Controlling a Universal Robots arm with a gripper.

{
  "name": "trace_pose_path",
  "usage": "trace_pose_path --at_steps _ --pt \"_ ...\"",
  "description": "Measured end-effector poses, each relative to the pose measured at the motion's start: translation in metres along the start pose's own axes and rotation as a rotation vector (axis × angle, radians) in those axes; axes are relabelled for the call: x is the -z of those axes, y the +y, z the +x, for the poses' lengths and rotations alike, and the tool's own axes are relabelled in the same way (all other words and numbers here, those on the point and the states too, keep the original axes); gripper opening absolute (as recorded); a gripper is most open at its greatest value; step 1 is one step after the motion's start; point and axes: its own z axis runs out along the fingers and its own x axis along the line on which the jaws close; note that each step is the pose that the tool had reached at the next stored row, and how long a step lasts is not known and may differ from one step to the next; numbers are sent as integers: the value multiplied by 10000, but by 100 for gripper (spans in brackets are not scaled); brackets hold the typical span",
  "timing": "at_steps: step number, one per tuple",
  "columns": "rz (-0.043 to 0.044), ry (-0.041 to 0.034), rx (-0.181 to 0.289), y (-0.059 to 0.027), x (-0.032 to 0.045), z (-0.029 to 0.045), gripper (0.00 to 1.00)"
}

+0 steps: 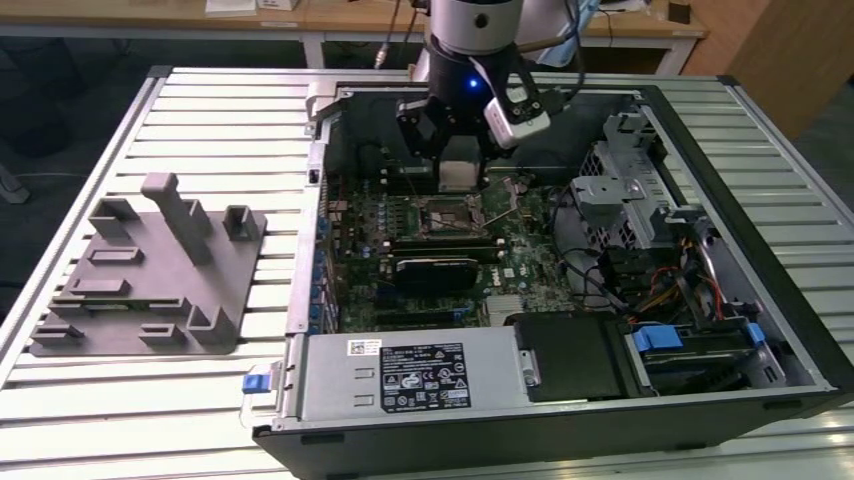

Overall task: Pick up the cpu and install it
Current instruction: 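Pick up the cpu and move it towards the insertion slot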

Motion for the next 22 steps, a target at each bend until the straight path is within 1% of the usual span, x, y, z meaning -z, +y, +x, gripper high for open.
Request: trace_pose_path --at_steps 7,12,16,20,22 --pt "-2 0 6 91 -131 10 55" --pt "0 3 96 111 -221 14 55" --pt "10 9 315 116 -277 16 55" --pt "42 14 464 134 -330 19 55" --pt "72 12 486 151 -354 21 55"
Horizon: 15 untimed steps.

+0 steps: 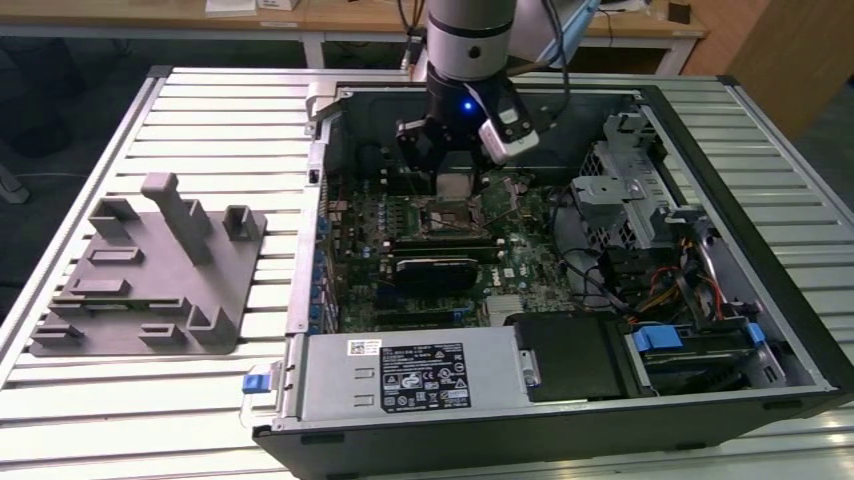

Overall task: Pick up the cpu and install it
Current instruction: 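Pick up the cpu and move it towards the insertion slot, then place the cpu into insertion slot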

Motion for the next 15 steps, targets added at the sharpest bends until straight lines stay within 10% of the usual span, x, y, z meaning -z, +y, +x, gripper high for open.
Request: trace_pose_path --at_steps 15 --pt "129 -3 13 15 -95 3 55"
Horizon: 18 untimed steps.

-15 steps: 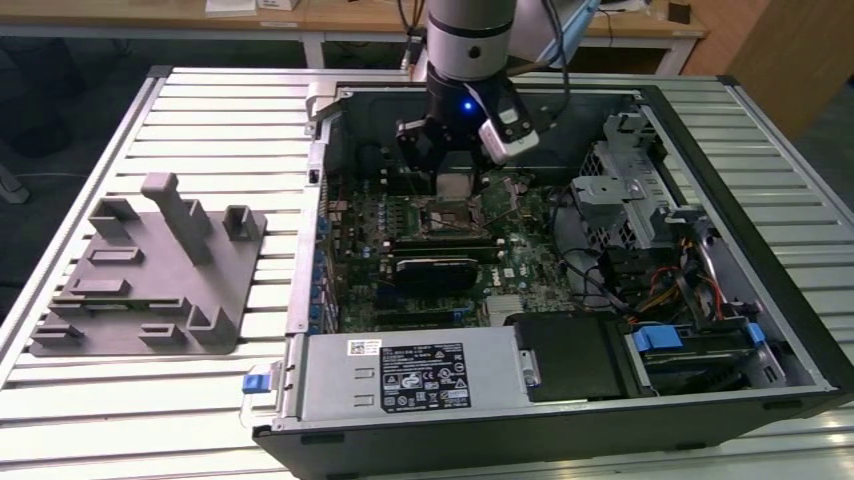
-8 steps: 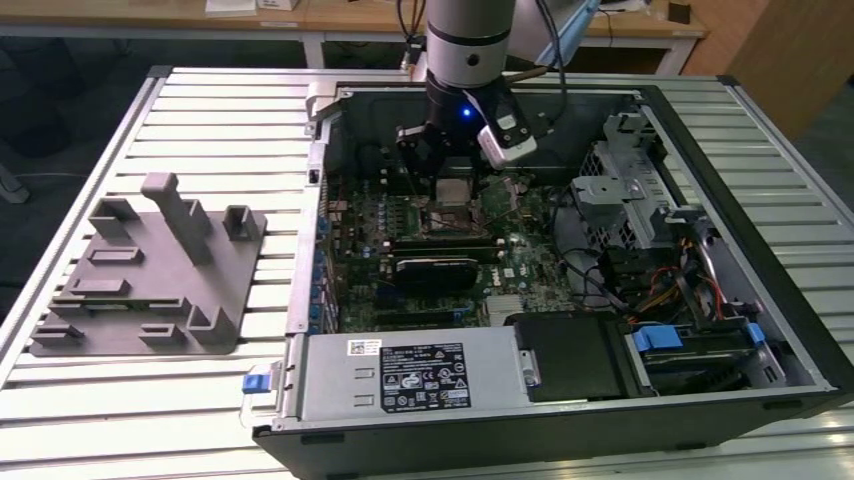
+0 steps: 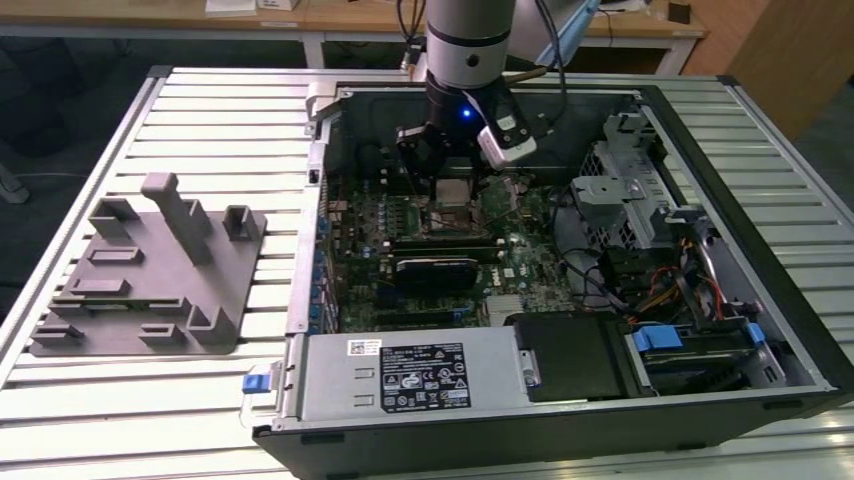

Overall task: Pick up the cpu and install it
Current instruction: 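Place the cpu into insertion slot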

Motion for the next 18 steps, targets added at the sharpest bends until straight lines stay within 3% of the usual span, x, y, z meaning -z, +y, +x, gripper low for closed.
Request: trace_pose_path --at_steps 9,18 --pt "2 2 -48 0 -1 0 55" --pt "39 -14 -1380 0 -4 0 55"
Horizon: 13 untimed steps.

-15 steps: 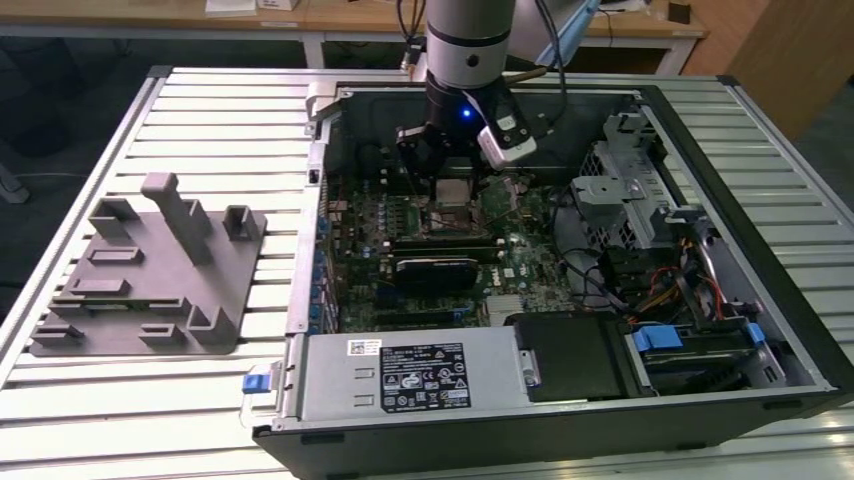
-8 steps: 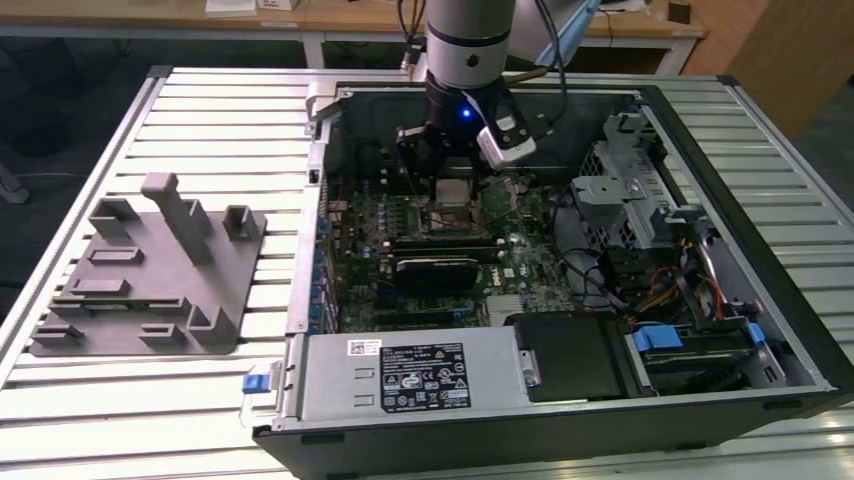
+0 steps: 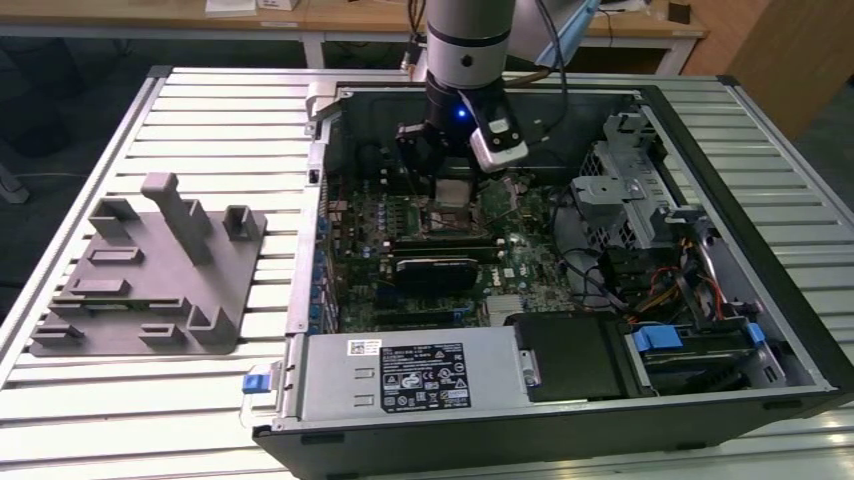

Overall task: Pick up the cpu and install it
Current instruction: 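Place the cpu into insertion slot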

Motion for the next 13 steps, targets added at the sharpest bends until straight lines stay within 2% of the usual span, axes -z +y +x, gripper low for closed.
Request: trace_pose_path --at_steps 13 --pt "64 -30 -2359 0 -4 0 55"
